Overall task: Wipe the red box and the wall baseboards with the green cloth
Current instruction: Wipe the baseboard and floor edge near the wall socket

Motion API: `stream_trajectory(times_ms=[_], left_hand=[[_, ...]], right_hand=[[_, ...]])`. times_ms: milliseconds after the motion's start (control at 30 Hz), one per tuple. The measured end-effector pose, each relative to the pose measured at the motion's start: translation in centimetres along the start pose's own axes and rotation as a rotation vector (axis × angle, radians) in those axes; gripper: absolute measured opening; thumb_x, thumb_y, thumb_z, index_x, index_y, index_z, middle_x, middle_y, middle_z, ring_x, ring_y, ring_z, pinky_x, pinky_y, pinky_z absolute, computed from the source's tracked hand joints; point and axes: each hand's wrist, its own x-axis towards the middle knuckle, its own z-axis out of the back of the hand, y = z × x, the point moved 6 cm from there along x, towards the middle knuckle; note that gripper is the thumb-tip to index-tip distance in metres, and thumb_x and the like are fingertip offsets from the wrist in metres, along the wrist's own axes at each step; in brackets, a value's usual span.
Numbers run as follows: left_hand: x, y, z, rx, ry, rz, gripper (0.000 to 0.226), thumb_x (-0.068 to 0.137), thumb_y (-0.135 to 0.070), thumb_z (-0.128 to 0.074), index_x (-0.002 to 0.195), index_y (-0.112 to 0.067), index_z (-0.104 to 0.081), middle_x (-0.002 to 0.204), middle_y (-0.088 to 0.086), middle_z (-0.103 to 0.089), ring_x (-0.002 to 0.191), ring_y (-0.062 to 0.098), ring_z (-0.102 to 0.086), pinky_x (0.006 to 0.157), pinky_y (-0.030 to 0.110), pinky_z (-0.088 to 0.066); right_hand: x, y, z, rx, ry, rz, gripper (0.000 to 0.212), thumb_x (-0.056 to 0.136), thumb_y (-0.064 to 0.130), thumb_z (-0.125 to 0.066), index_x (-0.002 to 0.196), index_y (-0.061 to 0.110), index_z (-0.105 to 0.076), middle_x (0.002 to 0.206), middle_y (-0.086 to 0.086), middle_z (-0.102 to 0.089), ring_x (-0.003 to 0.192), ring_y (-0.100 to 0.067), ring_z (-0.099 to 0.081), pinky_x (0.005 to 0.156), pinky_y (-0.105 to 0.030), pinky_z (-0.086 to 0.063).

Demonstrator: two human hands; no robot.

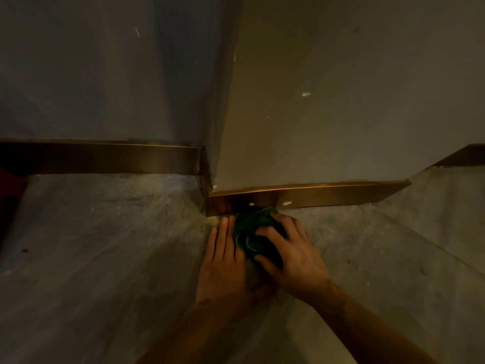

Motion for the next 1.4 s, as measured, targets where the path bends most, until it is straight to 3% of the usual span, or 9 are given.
stream_trajectory(times_ms=[133,300,467,567,633,767,900,1033,1400], left_hand=[[-0.1,-0.1,-0.1,0.003,-0.015,-0.016,0.122,0.073,-0.092,-0.032,0.156,-0.009,-0.002,0.163,0.023,-0.007,0.152,0.035,0.002,0.120,0.053,-0.009],[-0.3,-0.1,-0.1,0.039,0.009,-0.030,0.119,0.075,-0.091,-0.025,0.155,-0.007,0.002,0.163,0.024,-0.002,0.151,0.037,0.008,0.121,0.055,-0.010],[-0.3,0.0,-0.4,0.036,0.038,-0.027,0.120,0.073,-0.092,-0.027,0.156,-0.008,-0.004,0.164,0.022,-0.007,0.151,0.036,0.005,0.121,0.055,-0.010],[-0.3,0.0,-0.7,0.084,0.065,-0.027,0.118,0.074,-0.090,-0.030,0.152,-0.003,-0.020,0.158,0.024,-0.026,0.149,0.040,-0.011,0.121,0.056,-0.012],[-0.2,0.0,-0.7,0.101,0.054,-0.025,0.117,0.073,-0.090,-0.032,0.147,-0.001,-0.029,0.151,0.025,-0.038,0.145,0.041,-0.022,0.120,0.057,-0.013],[-0.2,0.0,-0.6,0.106,0.019,-0.023,0.116,0.074,-0.092,-0.031,0.145,0.000,-0.037,0.150,0.026,-0.040,0.144,0.041,-0.025,0.120,0.057,-0.014],[-0.3,-0.1,-0.3,0.081,-0.007,-0.019,0.119,0.074,-0.092,-0.028,0.151,-0.002,-0.023,0.158,0.026,-0.025,0.150,0.039,-0.010,0.121,0.055,-0.012],[-0.2,0.0,-0.4,0.029,-0.005,0.004,0.125,0.073,-0.095,-0.026,0.155,-0.002,-0.008,0.164,0.023,-0.003,0.151,0.035,0.006,0.121,0.056,-0.012],[-0.1,0.1,-0.5,0.026,0.029,0.010,0.128,0.070,-0.097,-0.025,0.155,-0.004,-0.003,0.164,0.021,0.002,0.151,0.033,0.012,0.121,0.056,-0.009]], right_hand=[[-0.2,-0.3,-0.7,-0.128,0.157,0.060,0.047,0.092,0.056,-0.045,0.138,0.048,-0.040,0.157,-0.007,-0.024,0.142,-0.033,-0.022,0.108,-0.054,-0.038],[0.8,0.6,0.3,-0.219,0.137,0.111,0.050,0.083,0.026,-0.069,0.130,0.037,-0.056,0.137,-0.012,-0.044,0.122,-0.035,-0.043,0.087,-0.050,-0.053],[0.8,2.0,1.3,-0.293,-0.033,0.211,0.052,0.077,0.028,-0.073,0.125,0.033,-0.055,0.127,-0.012,-0.048,0.113,-0.037,-0.048,0.073,-0.046,-0.055],[1.6,3.4,1.7,-0.332,-0.128,0.277,0.044,0.080,0.028,-0.071,0.122,0.031,-0.058,0.124,-0.010,-0.048,0.110,-0.036,-0.048,0.067,-0.044,-0.052],[2.6,4.3,1.7,-0.385,-0.152,0.302,0.037,0.082,0.025,-0.071,0.118,0.028,-0.063,0.123,-0.012,-0.051,0.109,-0.036,-0.051,0.069,-0.045,-0.051],[4.1,4.9,2.0,-0.465,-0.213,0.252,0.012,0.084,0.022,-0.068,0.095,0.021,-0.072,0.113,-0.013,-0.063,0.099,-0.035,-0.058,0.063,-0.043,-0.052],[4.0,3.1,2.2,-0.477,-0.215,0.154,0.008,0.083,0.021,-0.068,0.090,0.019,-0.071,0.109,-0.014,-0.062,0.094,-0.035,-0.059,0.056,-0.040,-0.050],[3.3,-0.7,2.5,-0.453,-0.157,-0.003,0.019,0.080,0.019,-0.071,0.099,0.017,-0.068,0.114,-0.017,-0.053,0.099,-0.039,-0.053,0.059,-0.046,-0.052],[2.0,-5.1,4.1,-0.471,-0.146,-0.176,0.024,0.084,0.018,-0.069,0.108,0.014,-0.069,0.116,-0.019,-0.049,0.099,-0.039,-0.051,0.056,-0.047,-0.053]])
